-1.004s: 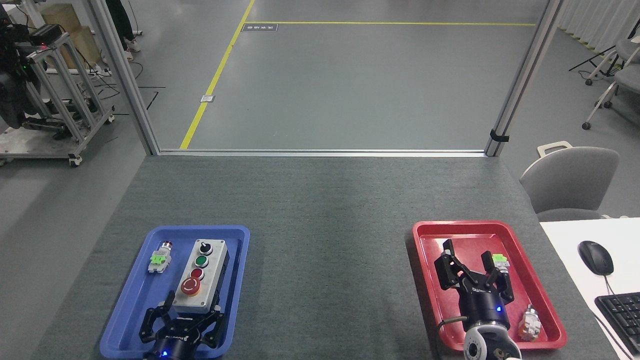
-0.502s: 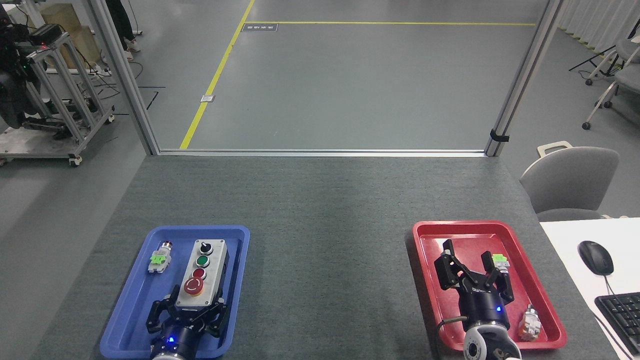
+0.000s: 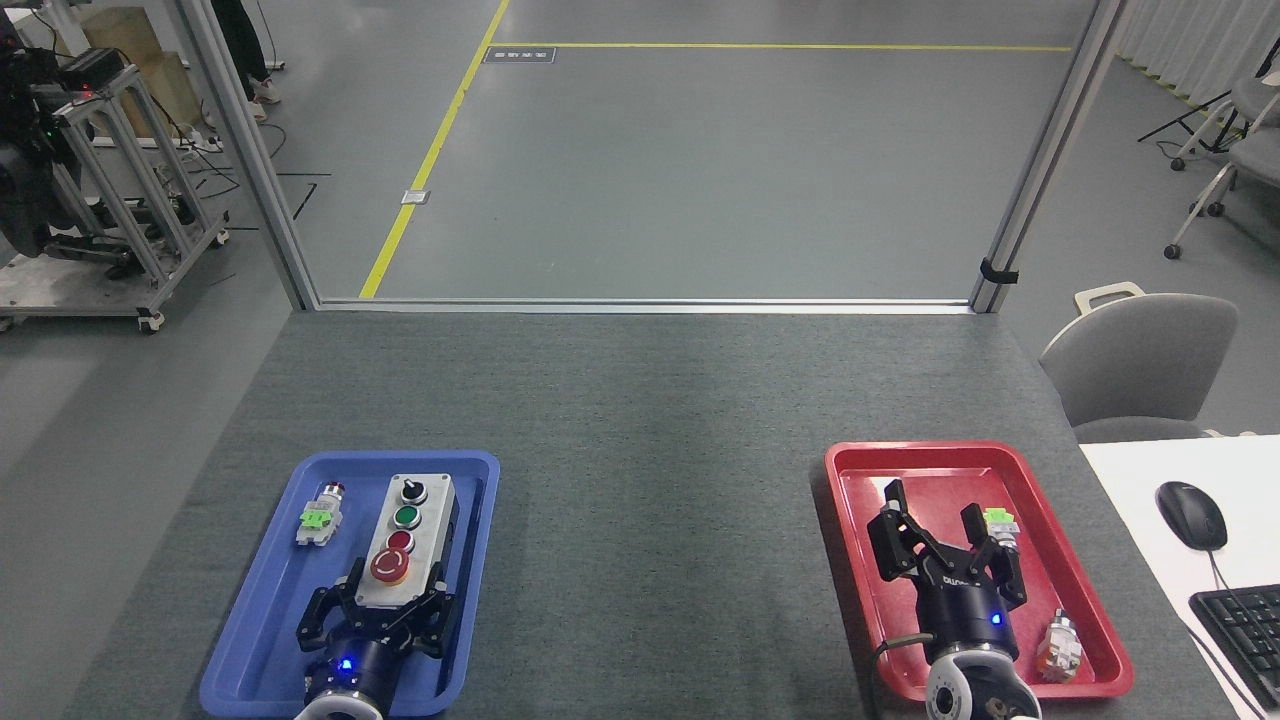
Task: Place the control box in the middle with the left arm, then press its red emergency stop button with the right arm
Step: 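Lift the control box with the left gripper and carry it to table center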
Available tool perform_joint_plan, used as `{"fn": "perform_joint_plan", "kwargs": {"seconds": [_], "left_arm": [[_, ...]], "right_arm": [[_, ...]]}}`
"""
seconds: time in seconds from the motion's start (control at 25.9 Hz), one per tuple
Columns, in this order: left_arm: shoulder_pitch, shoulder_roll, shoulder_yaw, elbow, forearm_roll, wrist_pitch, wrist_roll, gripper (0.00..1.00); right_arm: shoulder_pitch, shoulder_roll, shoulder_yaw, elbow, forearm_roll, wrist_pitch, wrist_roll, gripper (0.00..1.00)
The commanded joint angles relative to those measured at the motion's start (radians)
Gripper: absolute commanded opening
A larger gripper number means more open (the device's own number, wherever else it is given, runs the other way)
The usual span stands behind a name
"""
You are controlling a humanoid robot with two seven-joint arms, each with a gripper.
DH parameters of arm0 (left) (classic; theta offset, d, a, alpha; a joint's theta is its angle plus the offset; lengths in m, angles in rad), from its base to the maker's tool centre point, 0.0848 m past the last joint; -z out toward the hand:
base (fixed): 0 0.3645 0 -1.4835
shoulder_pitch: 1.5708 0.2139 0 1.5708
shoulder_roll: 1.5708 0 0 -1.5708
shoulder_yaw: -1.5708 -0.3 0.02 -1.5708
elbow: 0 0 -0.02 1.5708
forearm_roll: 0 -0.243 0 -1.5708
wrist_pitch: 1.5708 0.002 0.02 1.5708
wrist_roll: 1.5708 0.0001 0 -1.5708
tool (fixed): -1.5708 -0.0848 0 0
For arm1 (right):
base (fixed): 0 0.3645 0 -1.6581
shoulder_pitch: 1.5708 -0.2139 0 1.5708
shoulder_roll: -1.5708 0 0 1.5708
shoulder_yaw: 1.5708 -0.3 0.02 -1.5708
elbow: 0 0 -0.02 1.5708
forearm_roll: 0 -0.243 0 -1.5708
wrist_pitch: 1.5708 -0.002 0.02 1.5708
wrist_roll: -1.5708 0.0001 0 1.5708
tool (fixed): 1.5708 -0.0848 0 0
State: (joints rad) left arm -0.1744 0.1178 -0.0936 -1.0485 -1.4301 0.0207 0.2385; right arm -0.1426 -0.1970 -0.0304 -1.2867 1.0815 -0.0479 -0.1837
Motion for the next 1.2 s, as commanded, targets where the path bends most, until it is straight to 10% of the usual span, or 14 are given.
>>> {"fn": "perform_joint_plan", "kwargs": {"seconds": [0.0,0.19,1.16], "left_arm": [[0.001,0.006,0.000,-0.001,-0.001,-0.002,-0.001,0.54],[0.001,0.014,0.000,-0.001,-0.001,-0.010,-0.005,0.01],[-0.004,-0.093,-0.101,-0.268,-0.001,-0.002,-0.019,0.00]], "right_arm": [[0.000,0.002,0.000,0.000,0.000,-0.001,0.001,1.00],[0.000,0.002,0.000,0.000,0.000,-0.001,0.000,1.00],[-0.002,0.002,0.000,0.000,-0.002,-0.004,0.000,1.00]]}}
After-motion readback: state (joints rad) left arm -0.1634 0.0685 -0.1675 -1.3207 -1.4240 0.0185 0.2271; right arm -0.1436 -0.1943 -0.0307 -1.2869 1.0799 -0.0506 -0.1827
